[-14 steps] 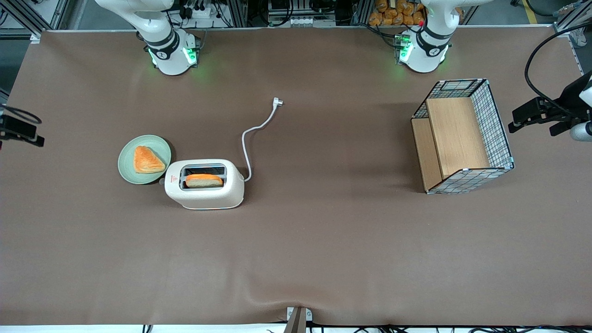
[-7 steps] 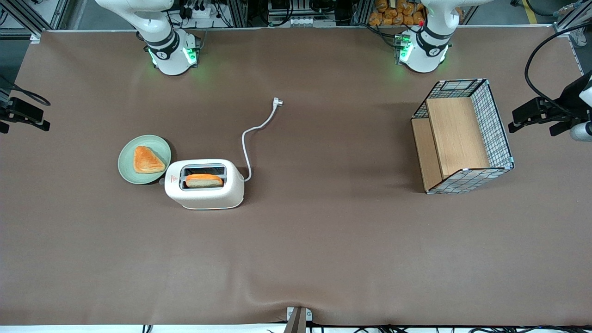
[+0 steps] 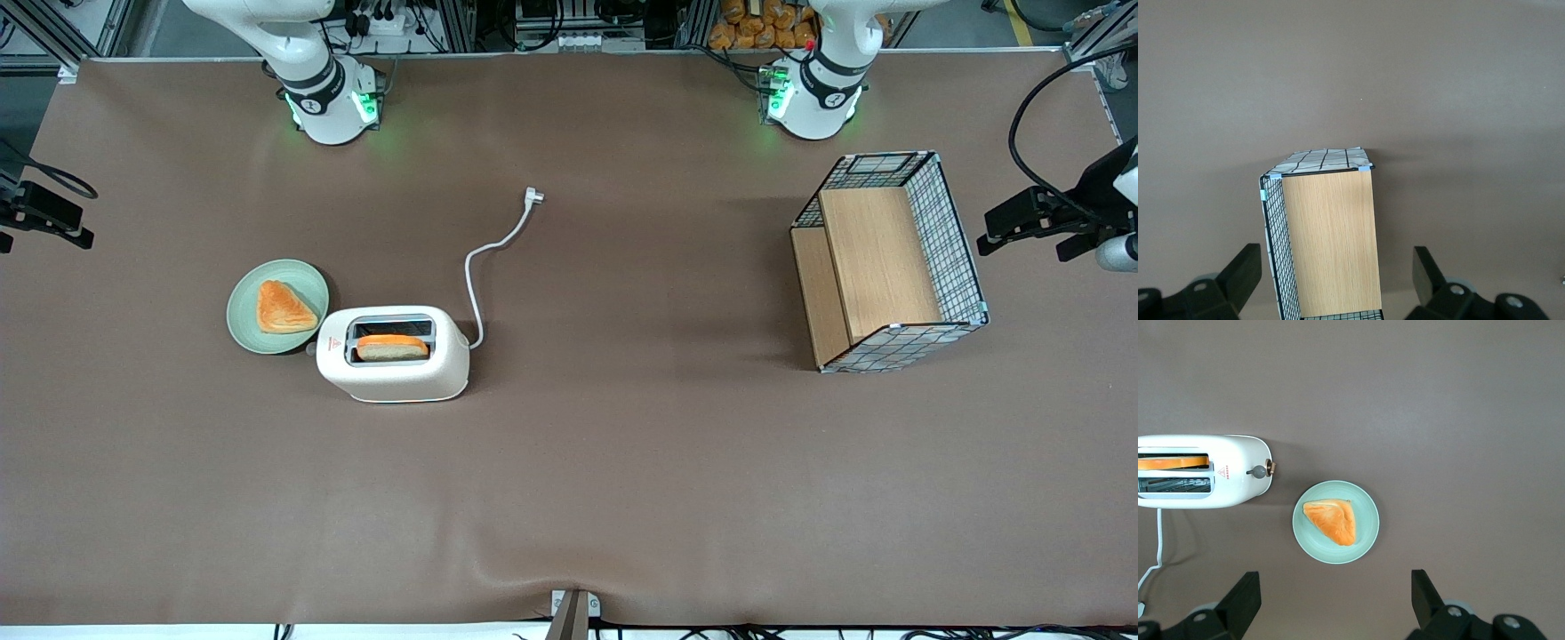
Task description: Press toaster button with right arm
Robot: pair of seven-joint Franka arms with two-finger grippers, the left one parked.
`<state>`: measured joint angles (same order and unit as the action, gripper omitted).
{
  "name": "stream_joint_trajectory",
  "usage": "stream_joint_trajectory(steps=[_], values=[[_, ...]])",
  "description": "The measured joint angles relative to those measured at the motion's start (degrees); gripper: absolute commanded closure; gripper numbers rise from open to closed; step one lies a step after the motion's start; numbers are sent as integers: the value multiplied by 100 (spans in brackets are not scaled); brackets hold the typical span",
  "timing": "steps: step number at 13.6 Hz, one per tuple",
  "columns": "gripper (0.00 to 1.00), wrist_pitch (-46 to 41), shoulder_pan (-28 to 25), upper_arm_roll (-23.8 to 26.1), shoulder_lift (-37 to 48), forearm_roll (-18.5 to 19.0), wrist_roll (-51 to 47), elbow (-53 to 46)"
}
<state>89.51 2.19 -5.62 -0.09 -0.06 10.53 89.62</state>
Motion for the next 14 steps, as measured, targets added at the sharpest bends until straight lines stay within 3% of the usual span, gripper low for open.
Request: stream_joint_trajectory(steps=[14], values=[[0, 7, -3, 18, 4, 0, -190, 8]])
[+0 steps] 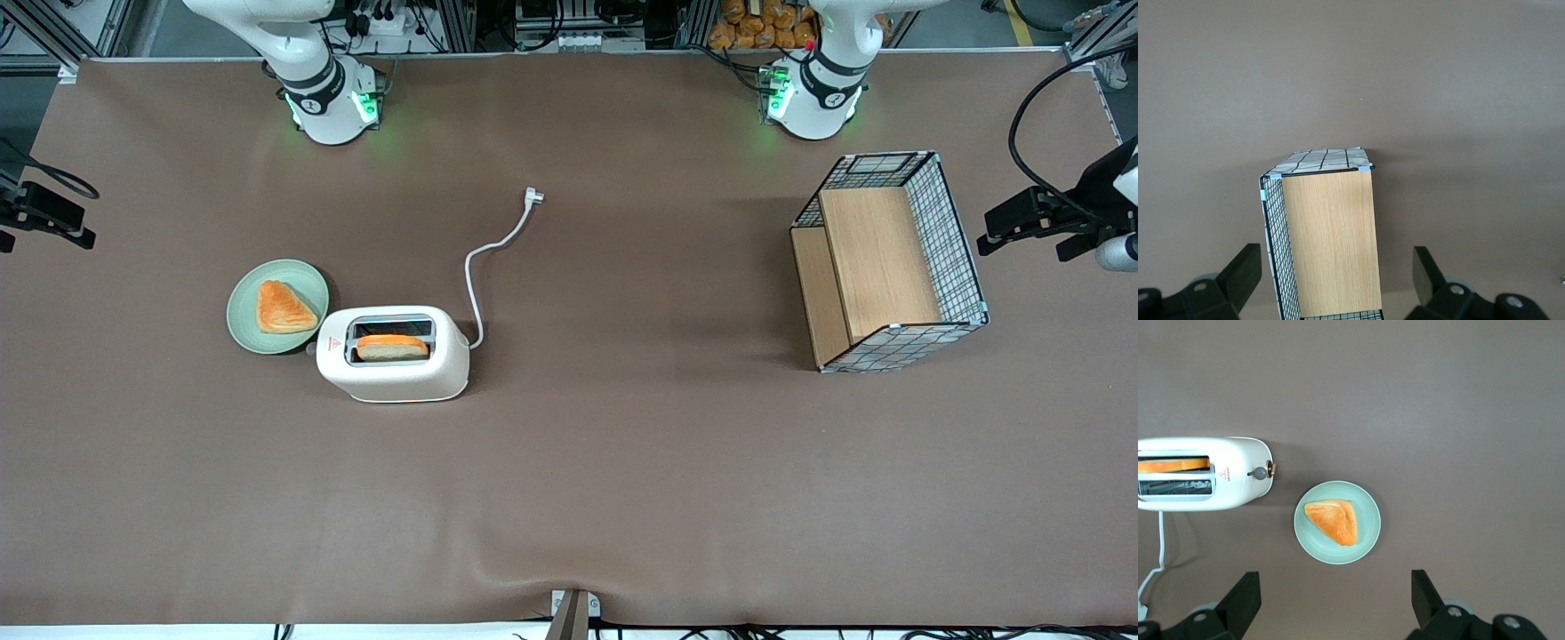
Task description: Press toaster button with right arm
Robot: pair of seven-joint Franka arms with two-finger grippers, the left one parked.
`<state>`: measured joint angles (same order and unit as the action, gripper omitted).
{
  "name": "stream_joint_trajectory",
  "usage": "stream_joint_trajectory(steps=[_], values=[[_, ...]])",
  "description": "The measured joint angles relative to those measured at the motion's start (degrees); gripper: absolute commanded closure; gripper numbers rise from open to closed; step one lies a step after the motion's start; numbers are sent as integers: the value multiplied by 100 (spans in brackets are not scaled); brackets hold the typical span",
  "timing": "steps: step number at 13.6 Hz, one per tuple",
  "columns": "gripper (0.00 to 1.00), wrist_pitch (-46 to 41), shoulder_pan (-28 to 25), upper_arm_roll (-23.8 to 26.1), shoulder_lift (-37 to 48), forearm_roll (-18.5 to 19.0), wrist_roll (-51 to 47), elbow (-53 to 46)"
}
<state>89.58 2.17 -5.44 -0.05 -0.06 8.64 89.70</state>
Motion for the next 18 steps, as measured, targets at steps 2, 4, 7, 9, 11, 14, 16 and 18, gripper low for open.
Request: stream_joint_trajectory(steps=[2, 4, 7, 9, 11, 14, 16, 18], values=[[0, 1, 0, 6, 0, 0, -90, 0], [0, 1, -1, 25, 0, 0, -122, -1], [0, 11, -2, 38, 0, 0, -125, -11], [0, 22, -3, 38, 0, 0, -125, -36], [0, 24, -3, 38, 0, 0, -125, -75], [0, 24, -7, 43, 0, 0, -125, -115], [0, 21, -9, 45, 0, 0, -125, -118], [0, -44, -22, 53, 0, -5, -128, -118]])
